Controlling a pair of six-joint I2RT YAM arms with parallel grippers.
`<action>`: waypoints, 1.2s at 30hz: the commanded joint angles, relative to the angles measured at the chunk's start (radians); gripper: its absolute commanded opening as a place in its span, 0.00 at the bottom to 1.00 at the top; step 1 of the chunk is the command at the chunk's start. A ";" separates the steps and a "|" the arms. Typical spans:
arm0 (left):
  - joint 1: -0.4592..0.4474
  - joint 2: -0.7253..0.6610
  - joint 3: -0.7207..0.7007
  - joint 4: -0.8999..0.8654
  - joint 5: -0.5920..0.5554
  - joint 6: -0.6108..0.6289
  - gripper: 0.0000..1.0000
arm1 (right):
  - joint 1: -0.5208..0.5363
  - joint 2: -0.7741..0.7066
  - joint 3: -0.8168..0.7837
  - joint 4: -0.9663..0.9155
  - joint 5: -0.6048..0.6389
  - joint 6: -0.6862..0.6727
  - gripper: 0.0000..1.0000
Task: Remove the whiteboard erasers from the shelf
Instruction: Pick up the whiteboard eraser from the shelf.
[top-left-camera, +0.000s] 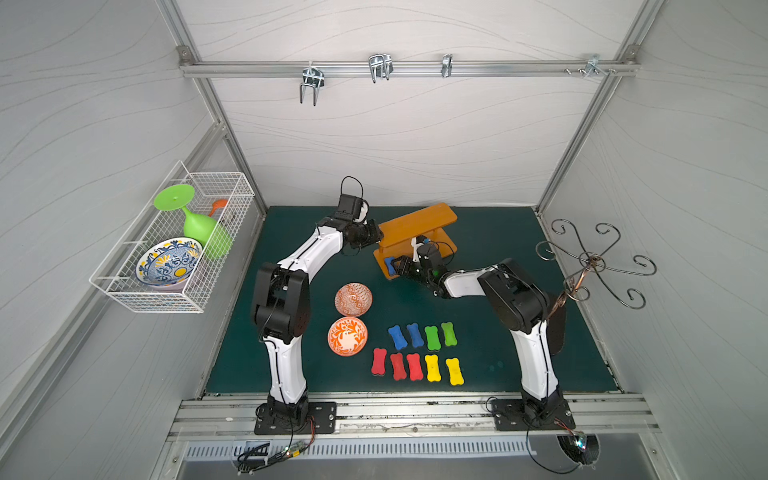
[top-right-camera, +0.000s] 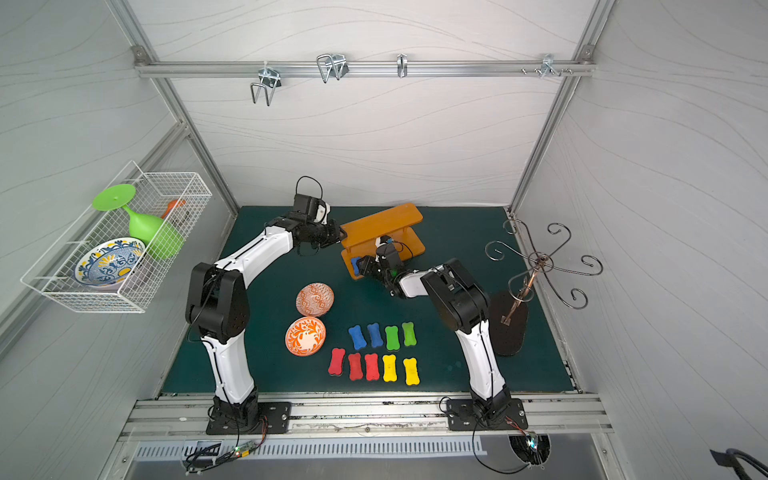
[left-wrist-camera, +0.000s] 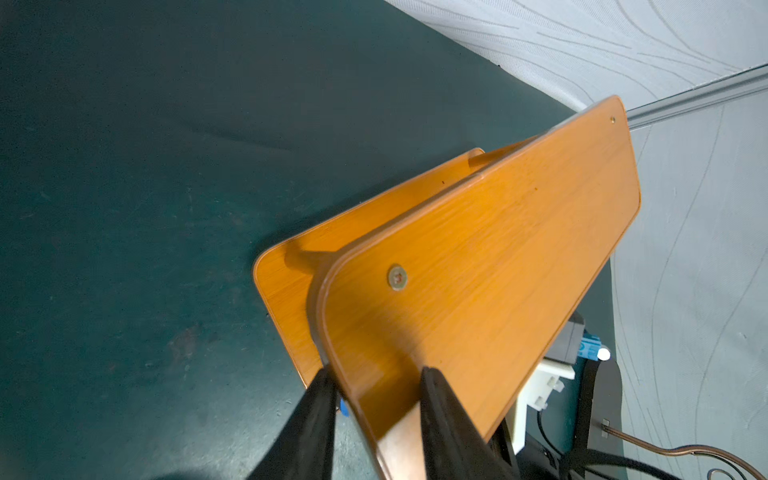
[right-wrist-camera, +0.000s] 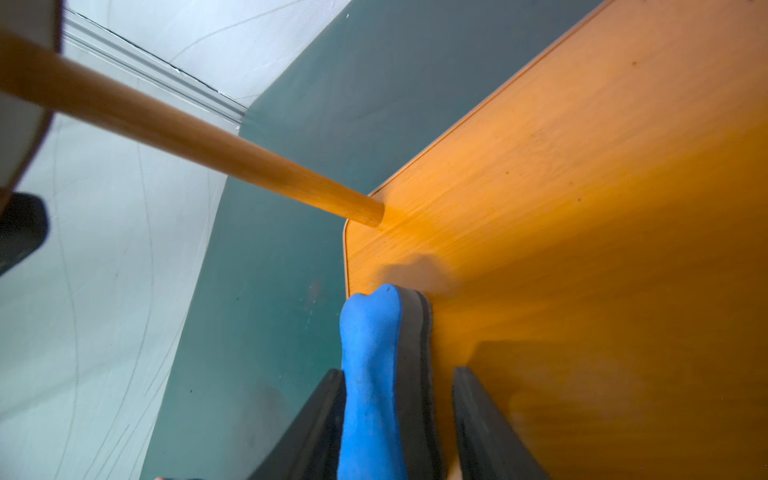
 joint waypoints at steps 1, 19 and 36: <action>-0.017 -0.001 -0.008 0.008 0.029 0.010 0.36 | 0.011 0.036 0.024 -0.098 -0.007 -0.068 0.44; -0.013 -0.025 0.019 -0.033 0.016 -0.014 0.37 | 0.047 -0.051 0.010 -0.199 0.024 -0.065 0.00; -0.009 -0.338 -0.182 -0.052 -0.116 -0.042 0.40 | 0.085 -0.258 -0.165 -0.112 0.057 0.119 0.00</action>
